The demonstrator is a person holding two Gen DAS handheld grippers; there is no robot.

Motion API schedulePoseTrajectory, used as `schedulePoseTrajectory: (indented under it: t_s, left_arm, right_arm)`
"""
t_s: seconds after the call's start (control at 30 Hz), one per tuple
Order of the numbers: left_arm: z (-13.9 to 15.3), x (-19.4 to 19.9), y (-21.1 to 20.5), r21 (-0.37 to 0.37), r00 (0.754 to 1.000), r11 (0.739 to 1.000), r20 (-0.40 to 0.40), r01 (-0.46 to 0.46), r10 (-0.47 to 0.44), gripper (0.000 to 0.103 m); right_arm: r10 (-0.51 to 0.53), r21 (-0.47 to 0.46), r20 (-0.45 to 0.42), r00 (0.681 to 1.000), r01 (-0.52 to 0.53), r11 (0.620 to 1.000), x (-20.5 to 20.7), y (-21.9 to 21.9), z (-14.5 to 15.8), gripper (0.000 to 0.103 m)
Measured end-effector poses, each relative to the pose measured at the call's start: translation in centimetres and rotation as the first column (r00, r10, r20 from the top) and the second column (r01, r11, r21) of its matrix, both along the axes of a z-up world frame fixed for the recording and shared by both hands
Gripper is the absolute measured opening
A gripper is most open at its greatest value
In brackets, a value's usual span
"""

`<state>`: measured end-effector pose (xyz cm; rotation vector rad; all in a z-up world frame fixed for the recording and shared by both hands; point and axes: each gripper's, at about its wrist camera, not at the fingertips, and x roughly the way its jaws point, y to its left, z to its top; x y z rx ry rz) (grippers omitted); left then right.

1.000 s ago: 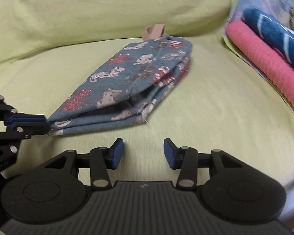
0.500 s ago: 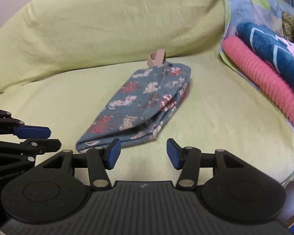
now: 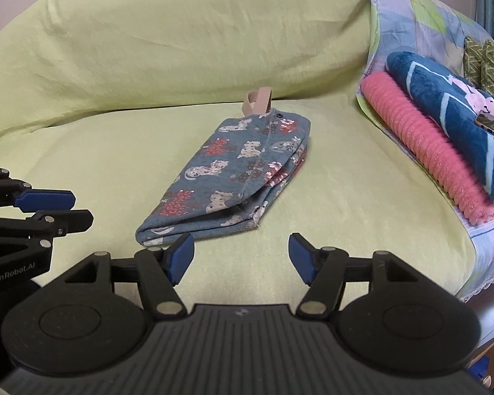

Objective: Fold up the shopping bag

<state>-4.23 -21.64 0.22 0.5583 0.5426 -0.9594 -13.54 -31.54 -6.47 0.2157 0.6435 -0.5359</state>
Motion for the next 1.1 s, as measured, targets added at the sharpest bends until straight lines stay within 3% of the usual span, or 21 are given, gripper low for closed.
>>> schedulePoseTrajectory:
  t_s: [0.17, 0.2, 0.23, 0.37, 0.43, 0.57, 0.73, 0.8, 0.9, 1.03, 1.1]
  left_arm:
    - [-0.4, 0.3, 0.2, 0.0, 1.0, 1.0, 0.001, 0.003, -0.003, 0.029]
    - [-0.6, 0.4, 0.2, -0.001, 1.0, 1.0, 0.005, 0.009, -0.009, 0.035]
    - [-1.0, 0.5, 0.3, 0.003, 0.999, 1.0, 0.025, 0.027, -0.027, 0.043]
    - [-2.8, 0.6, 0.7, 0.036, 0.979, 0.99, 0.149, 0.135, -0.139, 0.046]
    - [-4.2, 0.5, 0.7, 0.098, 0.942, 0.972, 0.246, 0.211, -0.229, 0.046]
    - [-7.7, 0.3, 0.3, 0.29, 0.79, 0.891, 0.42, 0.35, -0.447, 0.046]
    - [-11.2, 1.7, -0.8, 0.467, 0.594, 0.771, 0.496, 0.434, -0.634, 0.047]
    - [-12.2, 2.3, -1.0, 0.515, 0.511, 0.718, 0.505, 0.468, -0.695, 0.047]
    - [-13.5, 2.9, -1.2, 0.562, 0.371, 0.646, 0.533, 0.516, -0.76, 0.047]
    - [-14.5, 3.9, -1.7, 0.582, 0.234, 0.584, 0.567, 0.565, -0.79, 0.047]
    - [-15.1, 4.3, -1.7, 0.595, 0.165, 0.559, 0.586, 0.577, -0.794, 0.047]
  right_arm:
    - [0.005, 0.005, 0.01, 1.0, -0.005, 1.0, -0.1, -0.1, -0.2, 0.061]
    - [0.008, 0.004, 0.015, 1.0, -0.008, 1.0, -0.2, -0.1, -0.3, 0.061]
    - [0.014, 0.0, 0.021, 1.0, -0.014, 1.0, -0.3, -0.1, -0.4, 0.061]
    - [0.078, -0.053, 0.037, 0.996, -0.076, 0.996, -0.4, 0.3, -1.6, 0.062]
    - [0.125, -0.101, 0.025, 0.992, -0.122, 0.987, -0.2, 0.7, -2.5, 0.062]
    - [0.22, -0.204, -0.029, 0.975, -0.221, 0.954, 0.6, 1.6, -4.4, 0.064]
    - [0.309, -0.396, -0.155, 0.938, -0.345, 0.851, 3.1, 2.6, -6.3, 0.064]
    - [0.341, -0.468, -0.208, 0.917, -0.399, 0.788, 4.0, 2.7, -7.0, 0.064]
    - [0.398, -0.559, -0.307, 0.864, -0.502, 0.66, 5.3, 2.9, -8.6, 0.065]
    - [0.426, -0.634, -0.417, 0.803, -0.592, 0.497, 6.2, 2.6, -10.8, 0.065]
    - [0.443, -0.652, -0.428, 0.788, -0.609, 0.452, 6.4, 2.4, -11.3, 0.065]
